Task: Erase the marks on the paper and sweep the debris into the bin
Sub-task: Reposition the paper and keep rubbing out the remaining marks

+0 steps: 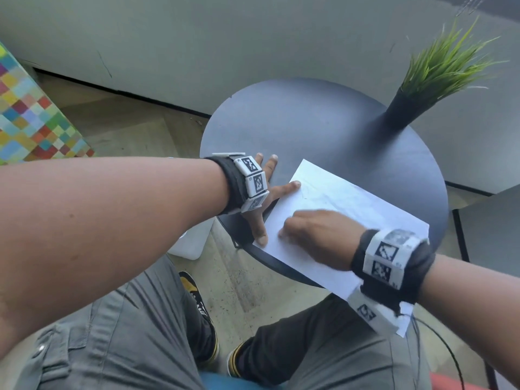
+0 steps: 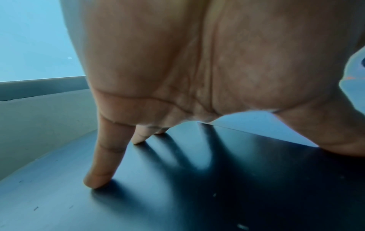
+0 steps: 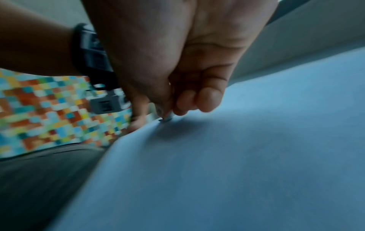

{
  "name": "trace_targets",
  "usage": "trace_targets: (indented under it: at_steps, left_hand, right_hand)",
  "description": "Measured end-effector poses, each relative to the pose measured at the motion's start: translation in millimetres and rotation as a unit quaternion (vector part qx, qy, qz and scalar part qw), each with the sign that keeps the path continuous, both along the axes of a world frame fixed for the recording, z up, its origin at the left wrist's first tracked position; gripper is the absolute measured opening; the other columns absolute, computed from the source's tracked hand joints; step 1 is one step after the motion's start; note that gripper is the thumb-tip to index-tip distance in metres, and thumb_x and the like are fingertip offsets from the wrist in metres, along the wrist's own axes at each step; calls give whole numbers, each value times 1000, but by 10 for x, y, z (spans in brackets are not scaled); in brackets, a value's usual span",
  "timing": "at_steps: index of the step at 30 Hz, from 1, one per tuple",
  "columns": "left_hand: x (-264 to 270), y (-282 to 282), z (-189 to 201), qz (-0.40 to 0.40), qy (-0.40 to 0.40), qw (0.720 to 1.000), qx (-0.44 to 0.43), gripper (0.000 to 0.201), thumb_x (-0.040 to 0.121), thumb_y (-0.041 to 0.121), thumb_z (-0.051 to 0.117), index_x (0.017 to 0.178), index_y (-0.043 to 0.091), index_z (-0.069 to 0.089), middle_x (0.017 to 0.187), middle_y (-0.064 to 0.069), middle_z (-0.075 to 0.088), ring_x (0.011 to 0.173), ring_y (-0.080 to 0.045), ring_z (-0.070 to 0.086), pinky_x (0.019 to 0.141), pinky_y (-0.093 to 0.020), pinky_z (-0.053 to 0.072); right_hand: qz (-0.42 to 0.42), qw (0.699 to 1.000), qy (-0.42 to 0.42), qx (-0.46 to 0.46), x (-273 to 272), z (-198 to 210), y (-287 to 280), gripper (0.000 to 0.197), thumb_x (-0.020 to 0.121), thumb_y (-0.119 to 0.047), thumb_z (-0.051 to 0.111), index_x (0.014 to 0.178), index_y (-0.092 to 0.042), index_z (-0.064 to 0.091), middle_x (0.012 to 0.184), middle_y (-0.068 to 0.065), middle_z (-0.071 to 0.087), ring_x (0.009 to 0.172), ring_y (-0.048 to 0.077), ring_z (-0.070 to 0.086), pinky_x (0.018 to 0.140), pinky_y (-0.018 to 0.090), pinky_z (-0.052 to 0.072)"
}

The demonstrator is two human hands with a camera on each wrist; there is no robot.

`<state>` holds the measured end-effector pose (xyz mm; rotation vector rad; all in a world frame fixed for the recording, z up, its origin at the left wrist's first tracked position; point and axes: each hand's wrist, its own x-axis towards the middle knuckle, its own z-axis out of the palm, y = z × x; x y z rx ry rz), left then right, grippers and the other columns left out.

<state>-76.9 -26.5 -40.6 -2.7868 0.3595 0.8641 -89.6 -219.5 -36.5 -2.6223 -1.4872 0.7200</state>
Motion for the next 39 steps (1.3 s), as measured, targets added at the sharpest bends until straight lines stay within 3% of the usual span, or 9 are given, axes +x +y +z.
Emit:
trace_targets:
  at_steps: [3,8,12,16,22,27,31,36,39]
  left_hand:
    - [9,-10,6,-2,-1,1000,3,144,39,88,69,140,53,-27,154,-17,-33,143,-47,-17,109,-69,7]
    - [3,-2,-1,-3,3,1000,3,143,40,87,70,139,54,-28,153,-18,-34,143,-48,-19,110,-68,6]
    - [-1,-11,29,-5,3,1000,5,143,39,89,68,139,54,-28,154,-17,-33,144,-47,-15,110,-69,7]
    - [-3,10,11,-4,-1,1000,2,143,37,89,68,138,56,-28,153,-19,-34,143,-49,-17,109,-69,6]
    - [4,10,37,-2,-1,1000,-4,142,33,93,64,137,58,-26,156,-15,-30,145,-46,-14,110,-68,7]
    - [-61,-46,-35,35,-21,999,-34,133,40,98,54,142,56,-21,156,-15,-29,144,-45,-19,113,-67,8]
    - [-71,-73,-70,42,-19,998,-33,139,36,98,56,140,55,-25,155,-17,-32,142,-47,-22,112,-68,9]
    - [-72,-76,-66,42,-17,998,-34,138,41,95,59,141,53,-26,155,-17,-32,142,-47,-24,113,-68,9]
    - [-77,-76,-73,44,-15,998,-30,141,38,96,59,141,53,-26,154,-17,-33,141,-47,-25,113,-68,7]
  right_hand:
    - [-115,990,-76,21,385,16,-132,20,95,-25,46,110,-29,60,105,-2,62,101,26,60,85,39,49]
    - [23,1000,-19,-10,-96,-42,-17,21,93,-16,47,111,-25,54,97,-2,54,87,25,57,76,39,50]
    - [-111,991,-73,21,277,-7,-172,18,95,-25,47,108,-32,56,103,-5,59,98,26,60,82,40,50]
    - [39,999,-22,5,-140,-20,-29,20,94,-16,48,111,-24,54,97,-2,54,88,25,58,76,41,51]
    - [-127,989,-73,27,328,3,-257,17,97,-34,45,105,-29,60,102,0,62,97,29,60,82,38,49]
    - [-105,993,-61,12,163,20,-199,18,96,-34,44,108,-25,55,101,0,60,94,28,60,80,40,50]
    - [15,999,-33,-28,-203,46,-102,18,99,-28,39,111,-22,51,96,1,54,84,29,57,73,43,50]
    - [-114,990,-84,9,138,15,-172,21,97,-28,40,113,-25,53,104,1,60,97,29,60,81,41,50]
    - [-26,998,-48,-10,-77,-9,-35,20,93,-17,46,110,-22,53,99,1,58,90,26,57,76,38,49]
